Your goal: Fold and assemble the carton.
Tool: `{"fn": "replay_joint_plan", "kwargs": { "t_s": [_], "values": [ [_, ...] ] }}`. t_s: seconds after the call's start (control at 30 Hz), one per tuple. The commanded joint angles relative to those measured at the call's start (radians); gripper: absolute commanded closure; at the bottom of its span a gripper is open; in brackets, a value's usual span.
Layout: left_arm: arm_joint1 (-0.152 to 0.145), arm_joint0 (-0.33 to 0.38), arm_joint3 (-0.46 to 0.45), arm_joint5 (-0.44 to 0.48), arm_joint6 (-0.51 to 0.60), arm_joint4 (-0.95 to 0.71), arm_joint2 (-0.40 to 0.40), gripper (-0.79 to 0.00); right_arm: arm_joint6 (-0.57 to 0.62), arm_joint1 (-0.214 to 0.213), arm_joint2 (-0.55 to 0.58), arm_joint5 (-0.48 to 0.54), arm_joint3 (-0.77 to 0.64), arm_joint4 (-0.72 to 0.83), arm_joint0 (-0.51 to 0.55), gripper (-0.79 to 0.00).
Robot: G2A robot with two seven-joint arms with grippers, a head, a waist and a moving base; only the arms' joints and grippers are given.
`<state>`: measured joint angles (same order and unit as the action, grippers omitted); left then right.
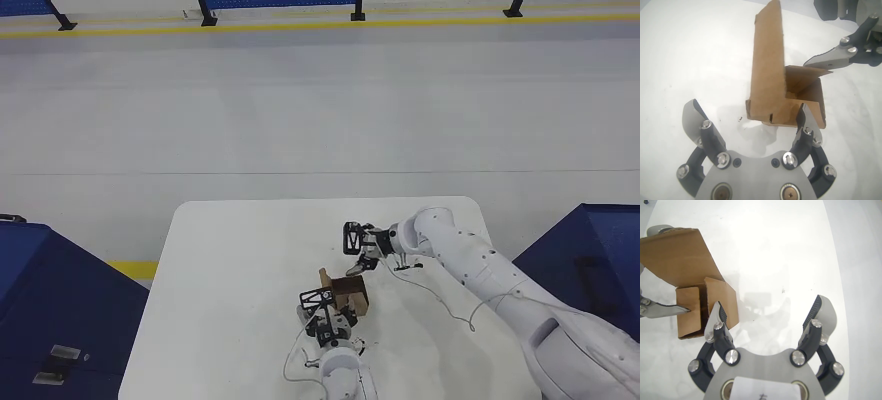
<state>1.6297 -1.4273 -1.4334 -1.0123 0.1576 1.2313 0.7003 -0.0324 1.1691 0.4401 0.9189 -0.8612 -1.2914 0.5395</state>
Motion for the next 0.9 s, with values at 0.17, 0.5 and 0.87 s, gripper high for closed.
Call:
{"fn": "replay_joint_plan", "kwargs": {
  "t_s": [0.17, 0.5, 0.87],
  "values": [
    [0.007, 0.009, 0.016, 0.000, 0.020, 0.009, 0.002, -0.785, 0.014, 0.004, 0.005, 0.033, -0.013, -0.021, 0.010, -0.785],
    [0.008, 0.005, 0.013, 0.000, 0.023, 0.016, 0.011, -0.785, 0.027, 0.021, 0.007, 0.053, 0.007, -0.043, 0.018, -0.785],
    [0.011, 0.004, 0.028, 0.000, 0.021, 0.037, 0.022, -0.785, 0.044, 0.045, 0.007, 0.049, 0.025, -0.058, 0.024, -0.785]
  ]
}}
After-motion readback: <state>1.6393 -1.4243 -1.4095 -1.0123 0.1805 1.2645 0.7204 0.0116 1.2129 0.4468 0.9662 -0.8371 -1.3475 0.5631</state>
